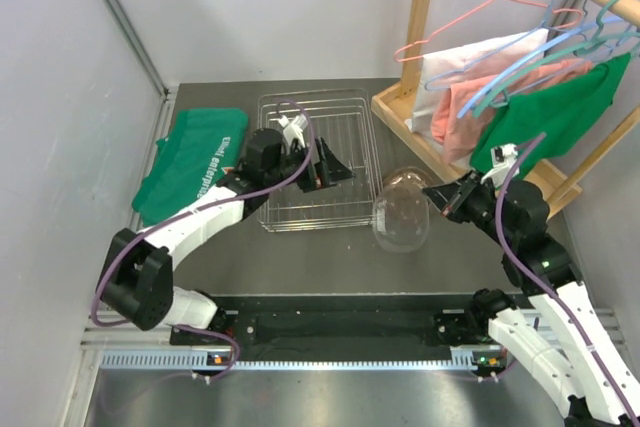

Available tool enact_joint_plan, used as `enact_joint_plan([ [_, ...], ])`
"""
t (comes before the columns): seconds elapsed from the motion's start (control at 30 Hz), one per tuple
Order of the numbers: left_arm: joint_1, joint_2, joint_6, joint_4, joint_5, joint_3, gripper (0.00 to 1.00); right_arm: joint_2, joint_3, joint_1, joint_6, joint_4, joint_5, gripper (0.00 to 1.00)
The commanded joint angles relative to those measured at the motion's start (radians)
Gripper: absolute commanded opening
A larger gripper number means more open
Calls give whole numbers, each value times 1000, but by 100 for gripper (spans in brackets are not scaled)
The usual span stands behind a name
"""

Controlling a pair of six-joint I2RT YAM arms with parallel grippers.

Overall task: Load the plates into the dish rack
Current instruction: Insert the plate into the dish rack.

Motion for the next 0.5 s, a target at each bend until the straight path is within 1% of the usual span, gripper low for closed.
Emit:
enact_joint_plan([
  [0.0, -63, 62, -49, 162, 49, 8, 99, 26, -18, 12, 24, 98, -29, 0],
  [0.03, -75, 111, -65, 186, 75, 13, 99, 35, -23, 11, 22, 102, -29, 0],
  [0.07, -92, 134, -66, 188, 83, 19, 92, 46, -30, 11, 18, 104, -29, 0],
  [0.1, -95, 145, -63, 159, 81, 44, 91, 65, -35, 11, 16, 101, -22, 0],
  [0.13, -95, 139, -36, 101, 48, 48, 91, 73, -38, 11, 9, 93, -10, 0],
  [0.23, -98, 98, 10, 70, 14, 47, 96, 93, -41, 11, -11, 46, 32, 0],
  [0.3, -98, 98, 27, 14, 29, 77, 96, 92, -47, 11, -19, 11, 47, 0],
  [0.37, -100, 104, 38, -3, 43, 82, 96, 81, -58, 11, -25, -13, 67, 0],
  [0.43, -101, 104, 36, -2, 48, 75, 95, 76, -49, 11, -43, -117, 113, 0],
  [0.47, -101, 102, 36, -4, 51, 70, 95, 70, -44, 11, -48, -158, 180, 0],
])
